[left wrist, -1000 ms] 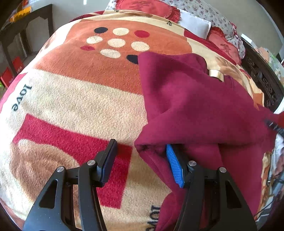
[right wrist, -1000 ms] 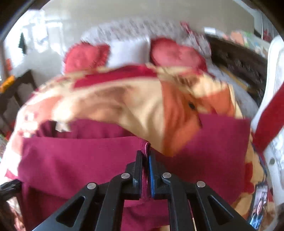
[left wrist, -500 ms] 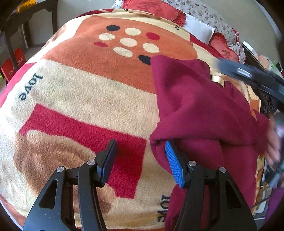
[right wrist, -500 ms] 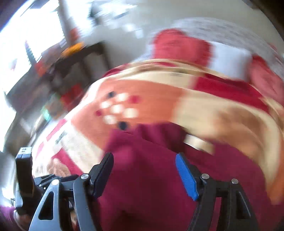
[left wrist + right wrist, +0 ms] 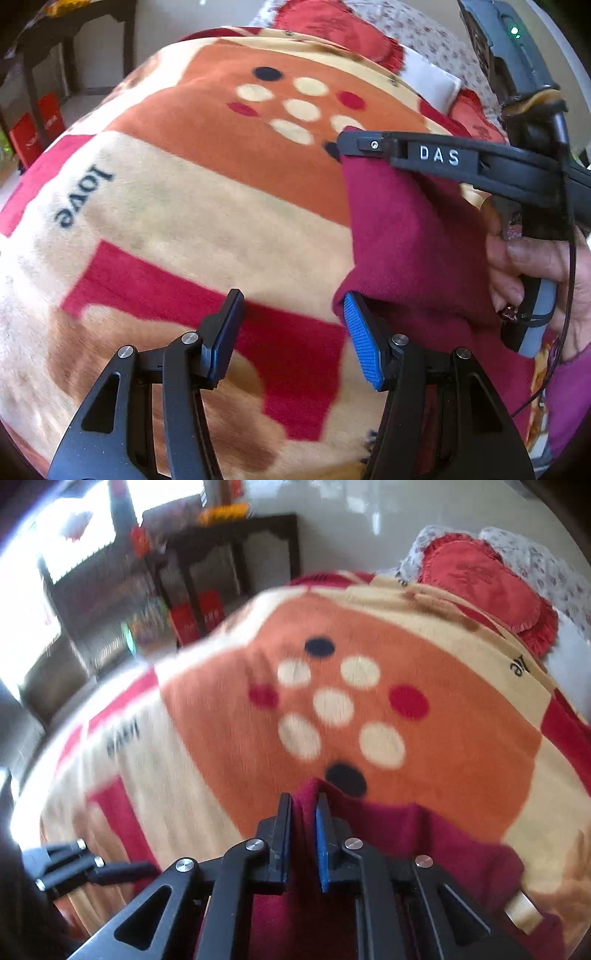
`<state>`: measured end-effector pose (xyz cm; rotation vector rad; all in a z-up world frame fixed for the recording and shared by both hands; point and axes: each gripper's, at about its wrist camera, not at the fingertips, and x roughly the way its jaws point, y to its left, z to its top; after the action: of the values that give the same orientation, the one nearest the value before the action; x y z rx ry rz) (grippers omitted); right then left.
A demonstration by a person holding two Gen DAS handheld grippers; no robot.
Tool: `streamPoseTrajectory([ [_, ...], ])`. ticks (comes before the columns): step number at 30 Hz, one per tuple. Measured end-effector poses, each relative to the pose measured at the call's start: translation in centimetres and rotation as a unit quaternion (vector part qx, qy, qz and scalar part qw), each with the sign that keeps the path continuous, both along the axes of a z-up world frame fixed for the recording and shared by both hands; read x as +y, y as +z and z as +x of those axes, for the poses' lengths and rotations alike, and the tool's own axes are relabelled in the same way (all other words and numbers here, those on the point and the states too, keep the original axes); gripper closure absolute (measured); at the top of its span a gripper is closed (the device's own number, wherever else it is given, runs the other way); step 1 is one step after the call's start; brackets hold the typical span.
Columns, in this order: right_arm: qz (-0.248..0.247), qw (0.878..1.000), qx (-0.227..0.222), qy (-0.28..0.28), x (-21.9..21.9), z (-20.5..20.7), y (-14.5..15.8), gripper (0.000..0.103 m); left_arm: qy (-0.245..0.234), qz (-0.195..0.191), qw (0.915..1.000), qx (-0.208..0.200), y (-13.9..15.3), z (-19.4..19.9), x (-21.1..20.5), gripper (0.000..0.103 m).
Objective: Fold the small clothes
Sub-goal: 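Grasp the opposite side edge of the sweatshirt with the right gripper, then fold the held side across the body toward the left gripper and release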
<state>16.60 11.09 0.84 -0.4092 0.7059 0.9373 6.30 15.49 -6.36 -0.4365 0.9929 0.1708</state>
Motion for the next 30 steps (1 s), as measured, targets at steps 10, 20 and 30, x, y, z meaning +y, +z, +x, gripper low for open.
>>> streamPoseTrajectory([
  [10,0.035,0.997,0.052,-0.046,-1.5,-0.2,1.0,0.063,0.024,-0.033,0.9992,0.001,0.5,-2.0,2.3,0.046],
  [20,0.057,0.994,0.097,-0.002,-15.7,-16.3,1.2,0.053,-0.033,-0.019,0.9993,-0.001,2.7,-6.5,-0.6,0.046],
  [30,0.062,0.987,0.150,0.007,-19.6,-25.3,-4.6,0.053,-0.147,-0.022,0.9868,0.065,0.1,-11.4,-8.4,0.046],
])
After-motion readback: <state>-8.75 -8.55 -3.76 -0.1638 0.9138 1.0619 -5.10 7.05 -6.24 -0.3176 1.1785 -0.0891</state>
